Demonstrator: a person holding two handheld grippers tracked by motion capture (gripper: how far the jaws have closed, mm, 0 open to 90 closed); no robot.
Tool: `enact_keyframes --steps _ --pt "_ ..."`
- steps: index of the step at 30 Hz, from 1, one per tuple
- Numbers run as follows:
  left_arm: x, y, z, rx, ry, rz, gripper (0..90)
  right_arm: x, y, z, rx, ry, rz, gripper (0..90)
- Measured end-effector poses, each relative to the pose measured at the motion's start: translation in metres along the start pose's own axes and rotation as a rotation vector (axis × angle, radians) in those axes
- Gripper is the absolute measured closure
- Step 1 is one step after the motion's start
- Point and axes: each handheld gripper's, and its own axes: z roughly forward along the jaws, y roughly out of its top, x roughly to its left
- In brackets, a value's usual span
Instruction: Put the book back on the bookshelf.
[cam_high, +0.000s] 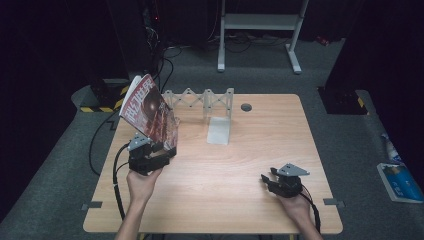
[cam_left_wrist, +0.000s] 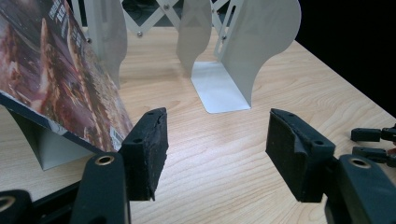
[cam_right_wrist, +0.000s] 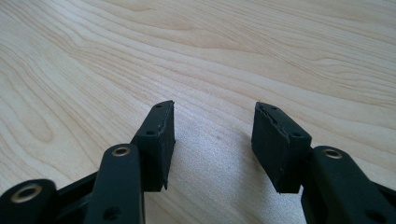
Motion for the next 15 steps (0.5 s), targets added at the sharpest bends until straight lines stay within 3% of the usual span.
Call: enact_keyframes --steps 15 --pt "-0.004 -0.008 0.012 0.027 -0.012 0.0 39.2 0.0 0.0 0.0 0.0 0.0 0.001 49.3"
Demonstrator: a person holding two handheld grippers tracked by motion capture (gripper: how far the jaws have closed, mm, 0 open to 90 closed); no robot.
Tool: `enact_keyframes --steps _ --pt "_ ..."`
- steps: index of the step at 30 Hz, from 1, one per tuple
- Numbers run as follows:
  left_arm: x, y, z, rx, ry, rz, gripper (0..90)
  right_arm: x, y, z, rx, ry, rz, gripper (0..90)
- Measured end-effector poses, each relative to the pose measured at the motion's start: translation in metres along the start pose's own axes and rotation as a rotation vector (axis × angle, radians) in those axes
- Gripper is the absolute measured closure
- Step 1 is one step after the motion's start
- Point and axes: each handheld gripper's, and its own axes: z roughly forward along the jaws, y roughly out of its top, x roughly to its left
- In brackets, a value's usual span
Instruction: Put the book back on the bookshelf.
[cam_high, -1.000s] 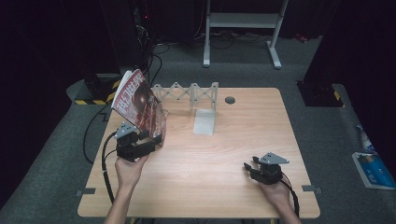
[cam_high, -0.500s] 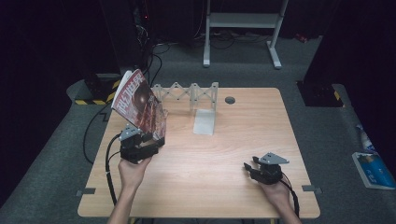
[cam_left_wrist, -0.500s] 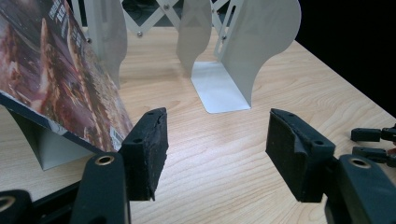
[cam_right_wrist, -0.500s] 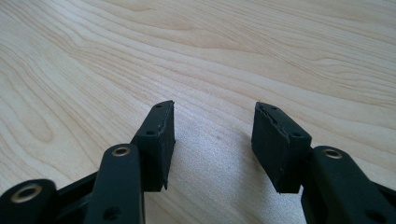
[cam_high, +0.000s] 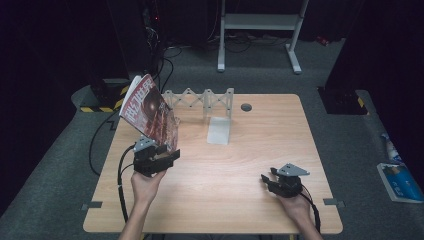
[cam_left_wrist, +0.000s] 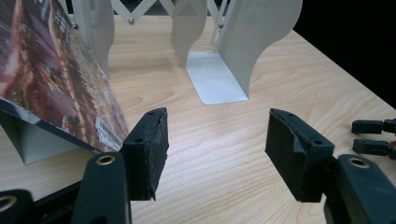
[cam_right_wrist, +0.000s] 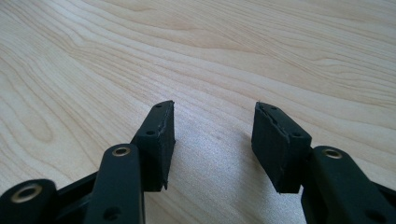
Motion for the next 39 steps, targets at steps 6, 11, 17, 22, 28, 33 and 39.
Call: enact_keyframes --steps 6,11,17,22,28,33,39 --pt "-0.001 -0.002 0.005 0.011 -0.003 0.003 39.7 0.0 0.0 0.0 0.0 0.0 0.0 49.3" --pt "-0.001 -0.005 0.009 0.022 -0.005 0.003 40.0 0.0 0.0 0.0 -0.001 0.0 -0.001 49.3" --pt "-0.003 -0.009 0.016 0.033 -0.009 0.0 40.3 0.0 0.0 0.0 0.0 0.0 0.0 49.2" --pt "-0.006 -0.012 0.023 0.041 -0.015 0.0 40.4 0.0 0.0 0.0 0.0 0.0 0.0 49.2" --pt "-0.009 -0.016 0.029 0.054 -0.02 0.0 40.5 0.0 0.0 0.0 0.0 0.0 0.001 49.2" --pt "-0.01 -0.018 0.034 0.06 -0.021 -0.002 40.7 0.0 0.0 0.0 0.0 0.0 0.001 49.2" --pt "-0.01 -0.021 0.041 0.076 -0.012 0.003 41.0 0.0 0.0 0.0 0.0 0.0 0.001 49.2"
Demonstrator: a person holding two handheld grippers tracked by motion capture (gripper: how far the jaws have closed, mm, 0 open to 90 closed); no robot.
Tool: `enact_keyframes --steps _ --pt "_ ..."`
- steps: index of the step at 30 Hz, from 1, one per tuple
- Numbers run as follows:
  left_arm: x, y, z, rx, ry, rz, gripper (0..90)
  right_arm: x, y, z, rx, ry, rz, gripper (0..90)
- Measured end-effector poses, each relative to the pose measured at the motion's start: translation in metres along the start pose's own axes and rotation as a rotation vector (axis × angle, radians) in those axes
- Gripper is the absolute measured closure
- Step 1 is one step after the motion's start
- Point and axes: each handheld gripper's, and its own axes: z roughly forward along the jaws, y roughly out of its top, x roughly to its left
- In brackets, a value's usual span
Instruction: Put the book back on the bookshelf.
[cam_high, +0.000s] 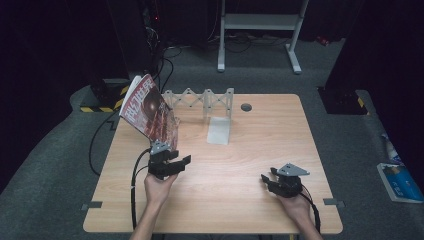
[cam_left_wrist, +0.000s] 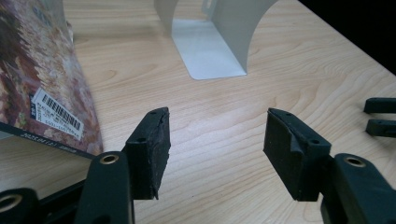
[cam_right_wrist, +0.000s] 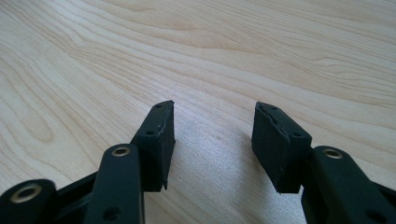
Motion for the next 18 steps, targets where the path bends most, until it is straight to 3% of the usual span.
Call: enact_keyframes --steps 18 --pt "-0.001 -0.008 0.02 0.029 0.016 -0.001 41.5 0.0 0.0 0.0 0.001 0.0 0.002 49.2"
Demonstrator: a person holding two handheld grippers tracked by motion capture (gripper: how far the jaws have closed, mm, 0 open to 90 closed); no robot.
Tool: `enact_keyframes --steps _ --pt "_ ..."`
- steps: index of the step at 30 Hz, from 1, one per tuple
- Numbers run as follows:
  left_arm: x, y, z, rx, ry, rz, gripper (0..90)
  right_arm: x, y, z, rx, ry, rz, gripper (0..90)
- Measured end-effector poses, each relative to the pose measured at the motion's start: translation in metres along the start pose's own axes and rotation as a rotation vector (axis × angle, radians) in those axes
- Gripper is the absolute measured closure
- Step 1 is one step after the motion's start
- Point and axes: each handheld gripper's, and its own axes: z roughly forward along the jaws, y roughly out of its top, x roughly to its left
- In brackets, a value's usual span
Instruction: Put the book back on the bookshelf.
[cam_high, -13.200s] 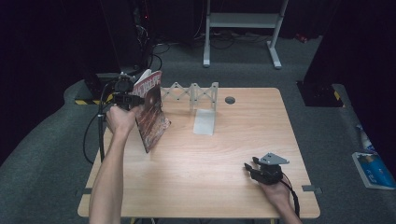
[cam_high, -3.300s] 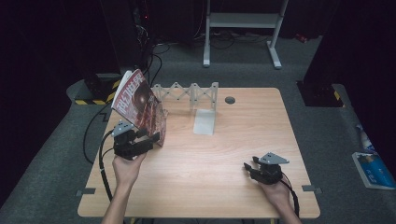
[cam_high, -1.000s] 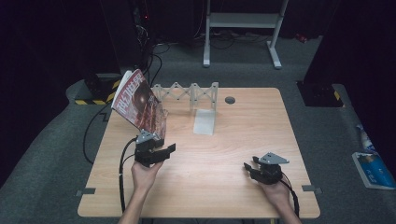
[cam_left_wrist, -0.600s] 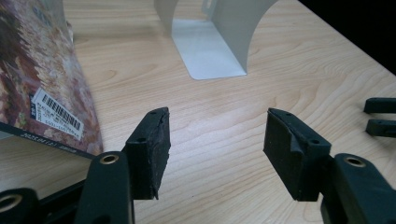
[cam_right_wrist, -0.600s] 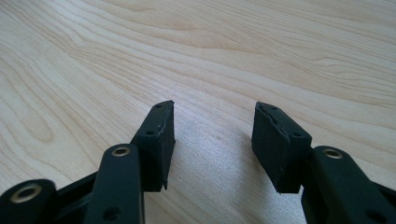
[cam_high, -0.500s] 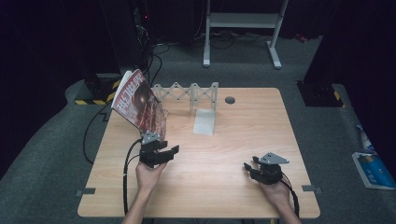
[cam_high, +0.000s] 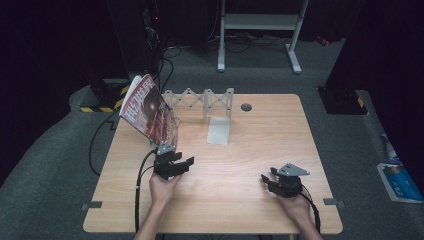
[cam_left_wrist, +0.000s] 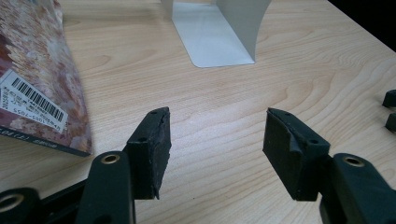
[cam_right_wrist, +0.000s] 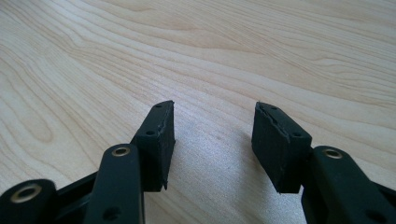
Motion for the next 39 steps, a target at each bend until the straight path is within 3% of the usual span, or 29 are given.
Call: enact_keyframes --steps 39 --pt "-0.008 -0.008 0.037 0.025 0.063 0.026 42.3 0.0 0.0 0.0 -0.001 0.0 0.001 49.0"
